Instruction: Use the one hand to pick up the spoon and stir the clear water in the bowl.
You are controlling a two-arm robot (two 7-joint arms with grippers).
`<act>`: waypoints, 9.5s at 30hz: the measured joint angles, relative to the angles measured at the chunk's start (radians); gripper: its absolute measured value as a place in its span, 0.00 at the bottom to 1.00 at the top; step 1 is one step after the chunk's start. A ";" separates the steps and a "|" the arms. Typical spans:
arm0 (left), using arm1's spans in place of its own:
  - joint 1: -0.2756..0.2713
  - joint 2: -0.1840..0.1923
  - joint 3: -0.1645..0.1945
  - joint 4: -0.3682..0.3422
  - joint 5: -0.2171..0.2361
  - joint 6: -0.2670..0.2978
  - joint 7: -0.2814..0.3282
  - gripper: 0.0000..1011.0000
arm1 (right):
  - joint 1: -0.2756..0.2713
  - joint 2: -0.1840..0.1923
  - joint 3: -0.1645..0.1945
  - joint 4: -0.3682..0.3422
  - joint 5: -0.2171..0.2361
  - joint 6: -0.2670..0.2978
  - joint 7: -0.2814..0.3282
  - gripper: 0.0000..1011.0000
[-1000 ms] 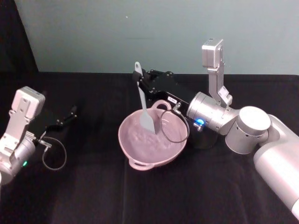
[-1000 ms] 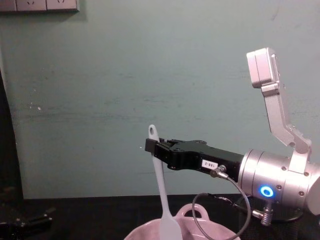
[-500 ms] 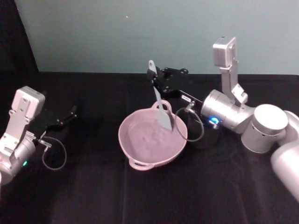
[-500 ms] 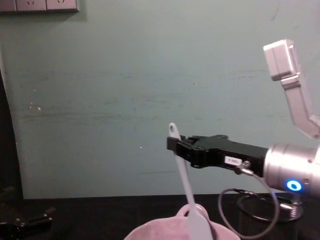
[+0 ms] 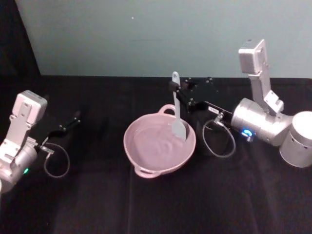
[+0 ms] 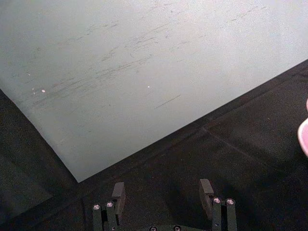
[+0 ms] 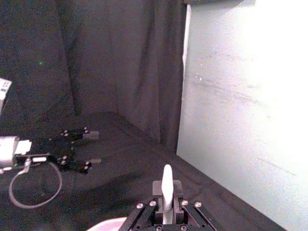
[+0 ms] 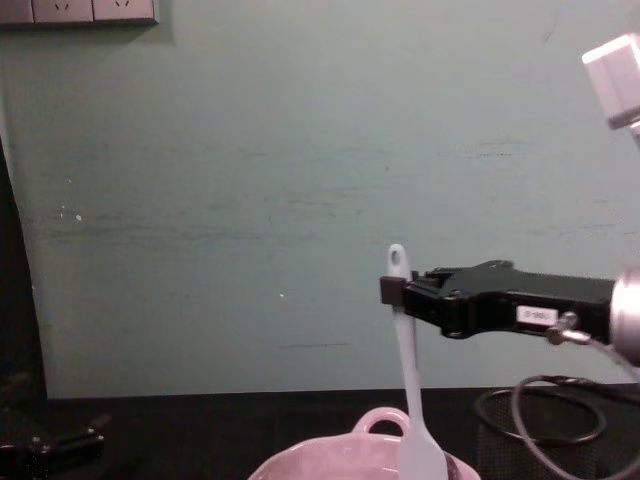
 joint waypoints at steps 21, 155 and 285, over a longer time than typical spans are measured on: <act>0.000 0.000 0.000 0.000 0.000 0.000 0.000 1.00 | -0.092 0.127 0.019 -0.227 0.128 0.204 0.049 0.12; 0.000 0.000 0.000 0.000 0.000 0.000 0.000 1.00 | -0.008 -0.100 -0.054 -0.044 0.059 0.123 -0.054 0.12; 0.000 0.000 0.000 0.000 0.000 0.000 0.000 1.00 | -0.033 -0.187 0.026 0.027 -0.043 0.027 -0.194 0.12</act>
